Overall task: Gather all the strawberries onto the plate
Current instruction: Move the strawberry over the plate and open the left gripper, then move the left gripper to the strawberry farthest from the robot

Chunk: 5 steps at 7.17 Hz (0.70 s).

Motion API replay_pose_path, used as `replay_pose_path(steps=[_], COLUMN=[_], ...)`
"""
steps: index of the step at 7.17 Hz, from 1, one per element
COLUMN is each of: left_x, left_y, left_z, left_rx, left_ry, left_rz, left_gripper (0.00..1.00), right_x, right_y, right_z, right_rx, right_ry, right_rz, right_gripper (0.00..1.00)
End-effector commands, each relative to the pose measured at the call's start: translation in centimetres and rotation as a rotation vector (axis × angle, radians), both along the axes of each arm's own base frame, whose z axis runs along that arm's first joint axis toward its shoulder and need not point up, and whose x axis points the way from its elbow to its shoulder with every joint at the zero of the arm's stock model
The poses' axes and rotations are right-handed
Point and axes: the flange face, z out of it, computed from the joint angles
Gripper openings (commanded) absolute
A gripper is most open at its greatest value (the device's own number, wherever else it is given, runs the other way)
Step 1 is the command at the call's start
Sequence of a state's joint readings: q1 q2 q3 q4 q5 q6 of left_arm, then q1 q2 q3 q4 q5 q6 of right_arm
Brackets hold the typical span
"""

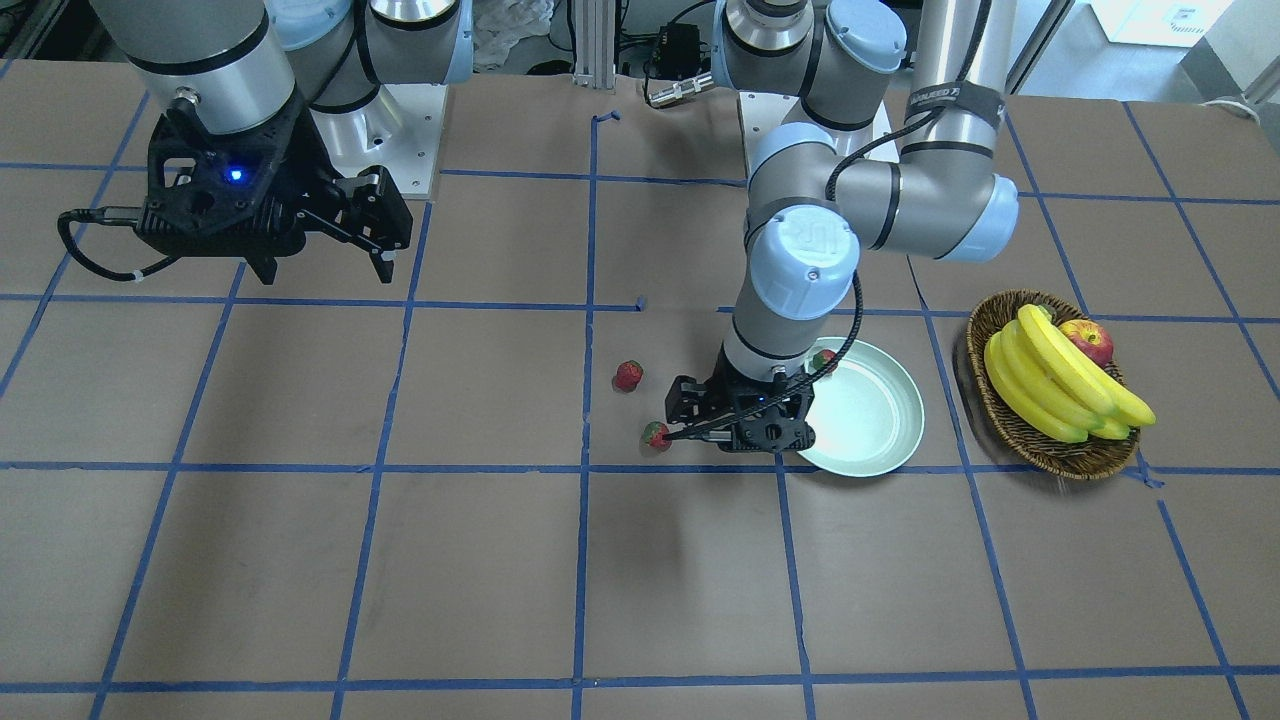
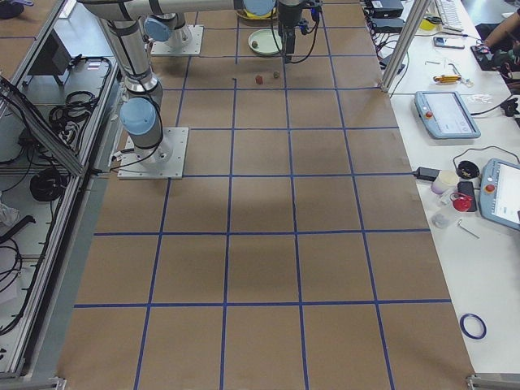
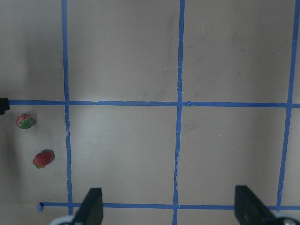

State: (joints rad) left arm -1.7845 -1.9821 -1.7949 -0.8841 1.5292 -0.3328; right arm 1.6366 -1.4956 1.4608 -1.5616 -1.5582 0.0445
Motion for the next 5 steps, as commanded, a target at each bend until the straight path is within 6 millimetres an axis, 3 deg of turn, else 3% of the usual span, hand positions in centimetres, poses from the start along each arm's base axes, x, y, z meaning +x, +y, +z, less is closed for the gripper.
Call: replay_pose_path(steps=[1,2,5], left_x=[-3.2,-3.2,-2.7], left_y=[0.1,0.2,1.4], left_z=[-4.1,-4.3,-5.4], left_rx=[0.042,0.052,0.103], left_ry=[-0.008,-0.005,-0.032], left_rz=[0.011,-0.006,0.005], left_gripper=[0.94,0.93,0.71], right_x=[-0.2,-0.1,-0.3], right_y=[0.0,0.0,-0.1], right_z=[0.0,0.0,0.0], right_rx=[-0.001,-0.001,-0.001], right_ry=[0.009,0.006,0.011], right_rz=[-0.002,0.0,-0.003], right_gripper=[1.0,1.0,1.0])
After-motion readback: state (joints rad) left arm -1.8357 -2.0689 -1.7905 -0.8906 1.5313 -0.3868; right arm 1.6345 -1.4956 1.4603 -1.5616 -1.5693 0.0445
